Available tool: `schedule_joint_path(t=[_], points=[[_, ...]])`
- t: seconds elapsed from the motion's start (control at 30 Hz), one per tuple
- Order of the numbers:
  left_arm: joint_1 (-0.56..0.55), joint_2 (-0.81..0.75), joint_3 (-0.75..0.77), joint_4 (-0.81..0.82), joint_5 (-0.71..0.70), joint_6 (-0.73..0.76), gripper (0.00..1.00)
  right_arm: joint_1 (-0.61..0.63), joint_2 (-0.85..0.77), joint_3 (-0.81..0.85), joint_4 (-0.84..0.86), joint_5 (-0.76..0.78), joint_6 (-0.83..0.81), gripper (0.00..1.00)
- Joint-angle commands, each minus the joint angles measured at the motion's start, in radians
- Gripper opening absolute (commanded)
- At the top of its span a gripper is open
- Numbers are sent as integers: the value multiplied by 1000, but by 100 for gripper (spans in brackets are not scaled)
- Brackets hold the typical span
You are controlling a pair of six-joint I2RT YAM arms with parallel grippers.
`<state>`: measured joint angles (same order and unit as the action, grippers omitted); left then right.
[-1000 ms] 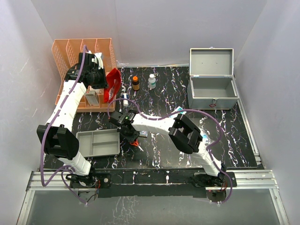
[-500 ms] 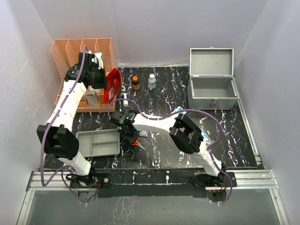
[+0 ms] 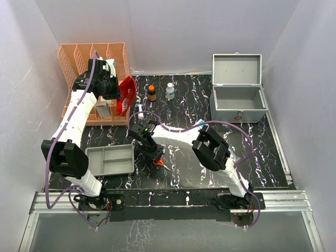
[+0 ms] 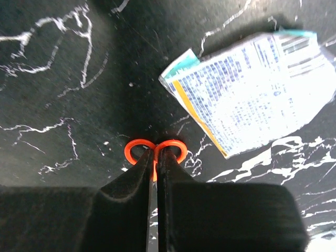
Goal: Organize the medicine kit
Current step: Pick up the scissors from the center of the board, then place the scissors in the medicine pouch.
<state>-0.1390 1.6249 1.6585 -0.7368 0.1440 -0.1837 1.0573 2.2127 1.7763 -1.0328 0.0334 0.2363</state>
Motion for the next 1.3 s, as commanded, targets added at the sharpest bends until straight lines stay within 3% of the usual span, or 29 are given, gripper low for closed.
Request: schedule_joint_path(t=[0.0, 0.27, 0.63, 0.9, 1.27], points=[[6, -55, 0, 5, 23, -5, 0, -7, -49, 27, -95, 1, 23, 0], [6, -47, 9, 3, 40, 6, 0, -75, -78, 260, -183, 14, 76, 0], [-8, -22, 61, 11, 118, 27, 0, -321, -158, 485, -162, -11, 152, 0], [-35, 23, 93, 15, 229, 32, 0, -387, -247, 453, 66, -103, 253, 0], [-68, 59, 117, 20, 249, 40, 0, -387, -325, 366, 414, -167, 430, 0]])
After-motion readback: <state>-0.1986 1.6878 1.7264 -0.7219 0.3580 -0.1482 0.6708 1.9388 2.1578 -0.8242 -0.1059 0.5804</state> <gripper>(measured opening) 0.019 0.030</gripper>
